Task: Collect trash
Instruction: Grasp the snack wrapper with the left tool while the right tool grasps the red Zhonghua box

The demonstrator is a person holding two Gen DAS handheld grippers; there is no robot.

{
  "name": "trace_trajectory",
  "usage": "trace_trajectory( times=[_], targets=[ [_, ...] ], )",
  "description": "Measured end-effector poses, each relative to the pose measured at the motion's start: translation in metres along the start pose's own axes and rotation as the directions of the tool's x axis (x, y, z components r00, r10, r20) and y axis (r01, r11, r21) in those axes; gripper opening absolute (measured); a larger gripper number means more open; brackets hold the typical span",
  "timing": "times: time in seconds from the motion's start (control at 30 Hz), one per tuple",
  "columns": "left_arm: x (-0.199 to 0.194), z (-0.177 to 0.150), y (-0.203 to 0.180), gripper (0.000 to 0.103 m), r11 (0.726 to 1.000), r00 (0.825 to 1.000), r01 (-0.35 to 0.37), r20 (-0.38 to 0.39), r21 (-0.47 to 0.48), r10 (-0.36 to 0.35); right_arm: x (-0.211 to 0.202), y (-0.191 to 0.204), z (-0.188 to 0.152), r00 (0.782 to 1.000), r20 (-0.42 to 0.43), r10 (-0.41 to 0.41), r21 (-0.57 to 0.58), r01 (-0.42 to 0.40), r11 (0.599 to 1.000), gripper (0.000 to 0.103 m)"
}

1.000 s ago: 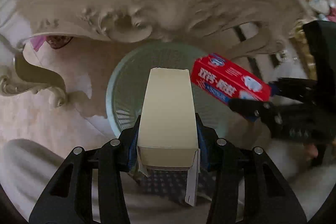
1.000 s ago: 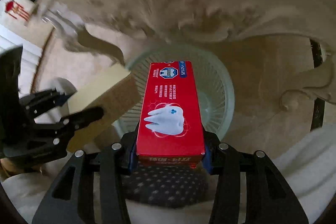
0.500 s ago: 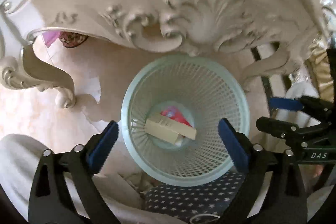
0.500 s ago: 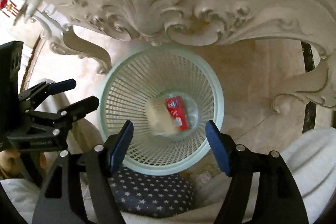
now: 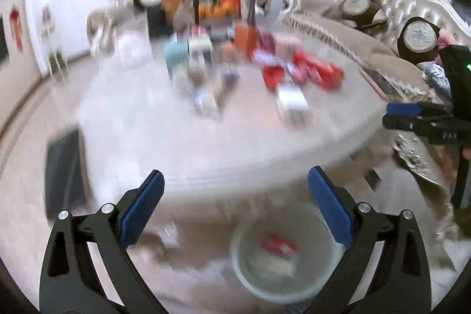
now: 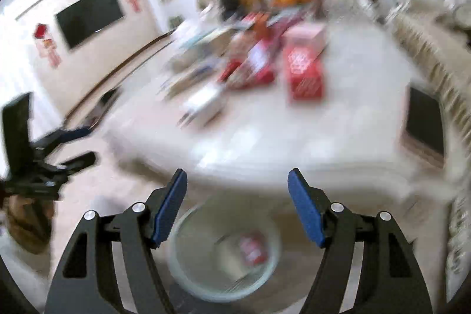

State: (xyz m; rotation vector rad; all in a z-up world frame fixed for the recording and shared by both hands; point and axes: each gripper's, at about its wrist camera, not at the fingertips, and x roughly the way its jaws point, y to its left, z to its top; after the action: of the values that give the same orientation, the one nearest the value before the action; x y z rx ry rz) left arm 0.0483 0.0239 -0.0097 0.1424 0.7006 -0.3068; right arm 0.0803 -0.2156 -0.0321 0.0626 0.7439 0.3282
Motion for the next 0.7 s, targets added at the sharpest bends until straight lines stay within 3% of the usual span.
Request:
trace_trajectory(
  times=[0.1, 0.27, 0.57, 0.7],
  targets=[
    [0.033, 0.034, 0.019, 0.095, 0.998, 0.998, 0.063, -0.001, -0.012, -0.063, 0.027, -0.016, 0.033, 0.999, 0.018, -0.047, 0.007, 0.047, 0.999, 0.067],
    [0.086, 0.066, 0.030, 0.095, 0.994, 0.993, 0.111, -0.042, 0.010, -0.110, 0.060, -0.026, 0.055, 0.997, -0.028, -0.076, 0.011, 0.076, 0.997, 0.067],
    [0.136, 0.076, 0.037, 0.095, 0.975, 0.968, 0.222, -0.125, 0.012, -0.219, 0.077, -0.036, 0.075, 0.992, -0.056, -0.109, 0.001, 0.109, 0.994, 0.067],
    [0.150, 0.075, 0.033, 0.095, 0.976, 0.963, 0.216, -0.168, 0.032, -0.208, 0.079, -0.036, 0.081, 0.990, -0.047, -0.134, -0.048, 0.132, 0.990, 0.067]
  ],
)
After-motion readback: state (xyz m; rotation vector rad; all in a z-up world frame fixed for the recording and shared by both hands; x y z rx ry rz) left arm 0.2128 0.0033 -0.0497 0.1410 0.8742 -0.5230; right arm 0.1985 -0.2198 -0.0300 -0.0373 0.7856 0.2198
